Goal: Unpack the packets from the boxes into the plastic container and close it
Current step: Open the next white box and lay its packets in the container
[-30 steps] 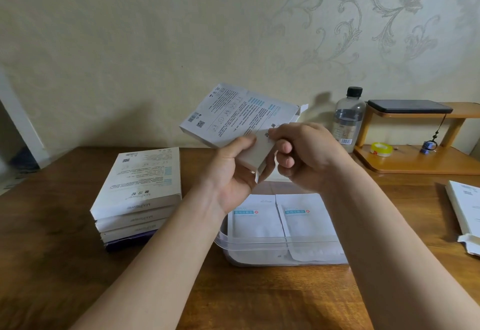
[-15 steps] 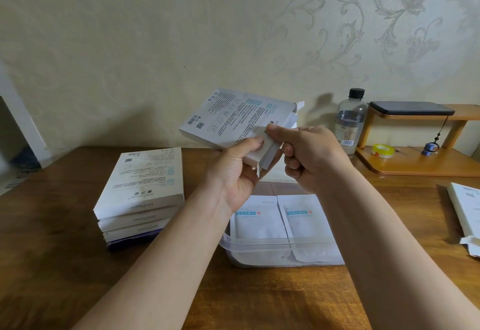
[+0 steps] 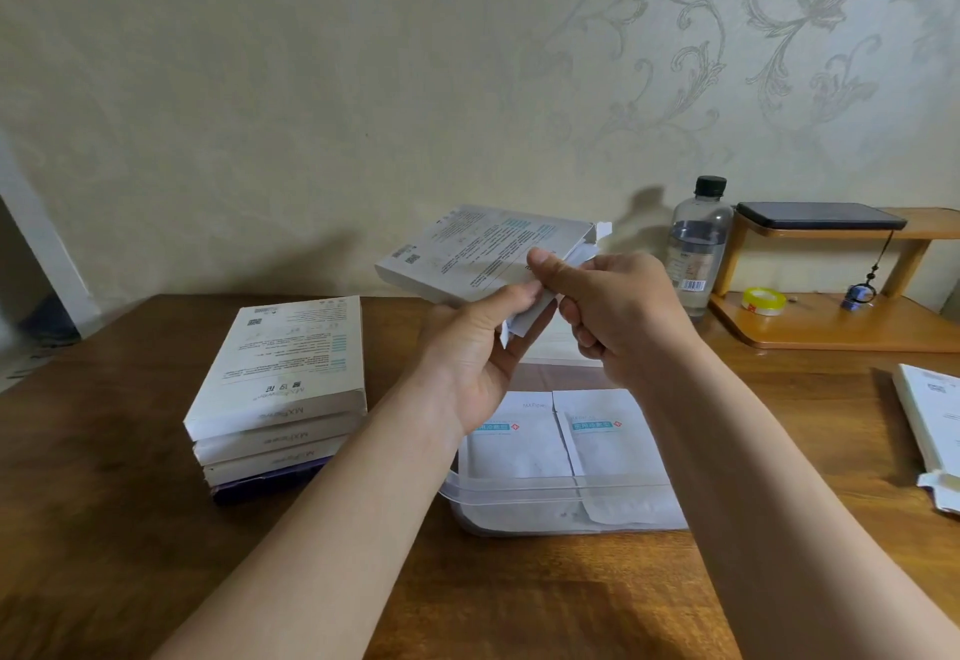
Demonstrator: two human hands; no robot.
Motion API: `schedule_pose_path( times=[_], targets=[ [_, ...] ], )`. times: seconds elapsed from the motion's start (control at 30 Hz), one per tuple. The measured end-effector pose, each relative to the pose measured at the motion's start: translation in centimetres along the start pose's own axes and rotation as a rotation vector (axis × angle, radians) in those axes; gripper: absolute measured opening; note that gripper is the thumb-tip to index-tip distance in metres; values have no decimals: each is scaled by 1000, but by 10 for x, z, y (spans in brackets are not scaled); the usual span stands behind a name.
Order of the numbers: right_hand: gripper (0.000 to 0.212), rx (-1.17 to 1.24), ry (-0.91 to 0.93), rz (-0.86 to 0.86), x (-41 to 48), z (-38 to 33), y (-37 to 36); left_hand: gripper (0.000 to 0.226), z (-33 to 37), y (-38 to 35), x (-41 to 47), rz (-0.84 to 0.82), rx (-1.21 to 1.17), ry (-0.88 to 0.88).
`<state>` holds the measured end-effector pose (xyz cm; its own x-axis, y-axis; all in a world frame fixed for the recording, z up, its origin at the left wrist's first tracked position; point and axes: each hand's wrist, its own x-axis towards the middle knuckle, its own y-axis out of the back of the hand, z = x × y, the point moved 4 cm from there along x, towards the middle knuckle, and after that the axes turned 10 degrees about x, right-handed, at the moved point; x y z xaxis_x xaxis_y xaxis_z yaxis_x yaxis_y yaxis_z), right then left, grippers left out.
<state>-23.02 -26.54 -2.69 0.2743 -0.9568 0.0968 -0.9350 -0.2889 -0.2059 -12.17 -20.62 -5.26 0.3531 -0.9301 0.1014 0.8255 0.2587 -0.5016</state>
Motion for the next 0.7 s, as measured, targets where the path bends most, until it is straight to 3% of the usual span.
schedule_pose_path(
  times=[0.2,0.7],
  targets=[
    [44,-71,16,-46,-2,-6,2,33,2,-1,-1,79,48,-23],
    [17,-145,-73,-51,0,-20,22,37,1,5,4,193,-16,7]
  ],
)
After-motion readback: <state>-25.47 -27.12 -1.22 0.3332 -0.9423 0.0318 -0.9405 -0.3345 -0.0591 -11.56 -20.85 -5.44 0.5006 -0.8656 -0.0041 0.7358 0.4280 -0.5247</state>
